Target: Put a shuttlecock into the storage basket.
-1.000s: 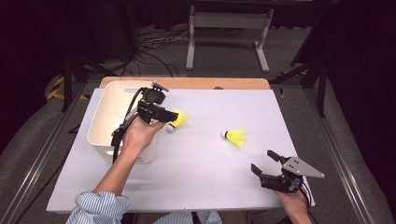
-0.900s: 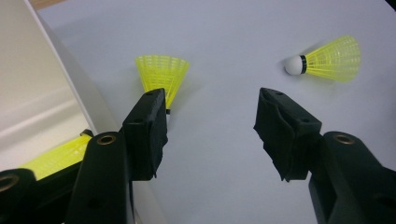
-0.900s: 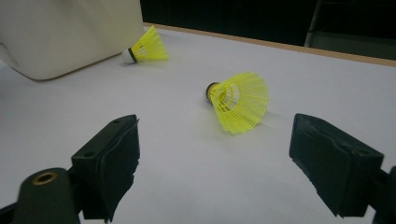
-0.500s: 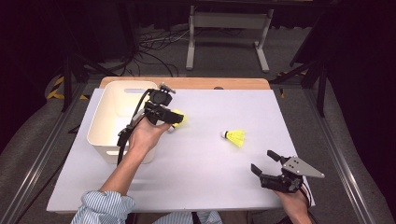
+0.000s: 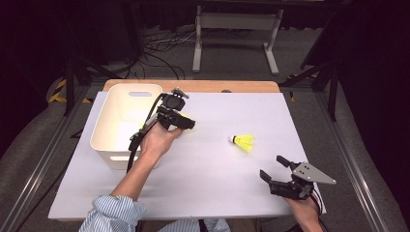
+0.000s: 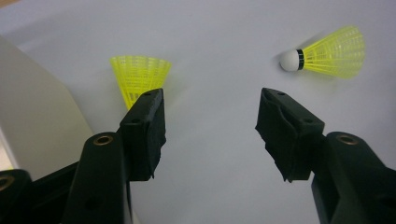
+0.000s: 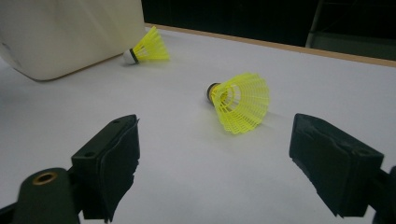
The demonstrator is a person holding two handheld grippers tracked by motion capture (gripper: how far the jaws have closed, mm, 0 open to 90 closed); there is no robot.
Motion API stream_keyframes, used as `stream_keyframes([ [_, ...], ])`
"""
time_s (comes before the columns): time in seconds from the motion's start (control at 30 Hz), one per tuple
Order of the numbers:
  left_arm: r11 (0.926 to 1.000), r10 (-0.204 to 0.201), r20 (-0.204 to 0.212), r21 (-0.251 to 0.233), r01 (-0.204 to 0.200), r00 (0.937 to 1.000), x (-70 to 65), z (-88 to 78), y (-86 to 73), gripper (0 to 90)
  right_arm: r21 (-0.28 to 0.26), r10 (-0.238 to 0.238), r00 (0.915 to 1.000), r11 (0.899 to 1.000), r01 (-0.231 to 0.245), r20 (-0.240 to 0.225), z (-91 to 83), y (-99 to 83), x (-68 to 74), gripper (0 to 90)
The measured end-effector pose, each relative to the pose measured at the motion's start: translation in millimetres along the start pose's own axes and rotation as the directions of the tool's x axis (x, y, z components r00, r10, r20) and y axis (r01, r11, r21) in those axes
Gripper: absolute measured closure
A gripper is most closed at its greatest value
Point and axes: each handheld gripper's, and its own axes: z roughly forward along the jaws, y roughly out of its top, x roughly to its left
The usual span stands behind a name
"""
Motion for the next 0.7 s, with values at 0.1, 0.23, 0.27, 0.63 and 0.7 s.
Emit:
stream_keyframes([
  [0.1, 0.9999, -0.006, -0.001, 0.01, 0.006, 1.0, -1.1, 4.4, 1.5, 42.5, 0.0, 0.001, 1.0, 1.0, -0.001, -0.001, 0.1, 0.0, 0.0, 16.8],
  [0.23, 0.9997, -0.009, -0.009, 0.021, 0.009, 0.9999, -1.1, 9.2, 3.5, 42.3, 0.0, -0.001, 1.0, 1.0, 0.001, -0.001, 0.0, 0.0, 0.0, 16.8],
  [0.27, 0.9996, -0.016, -0.009, 0.021, 0.016, 0.9998, -1.2, 10.6, 4.0, 42.2, 0.0, -0.002, 1.0, 1.0, 0.002, -0.002, -0.1, 0.0, 0.0, 16.8],
  [0.63, 0.9977, -0.029, -0.034, 0.06, 0.031, 0.999, 1.0, 26.4, 9.8, 42.0, -0.001, -0.004, 1.0, 1.0, 0.004, -0.006, -0.2, 0.0, 0.3, 16.8],
  [0.7, 0.9971, -0.034, -0.037, 0.067, 0.037, 0.9987, 2.2, 29.3, 10.7, 42.2, -0.001, -0.002, 1.0, 1.0, 0.002, -0.007, -0.1, 0.0, 0.3, 16.8],
])
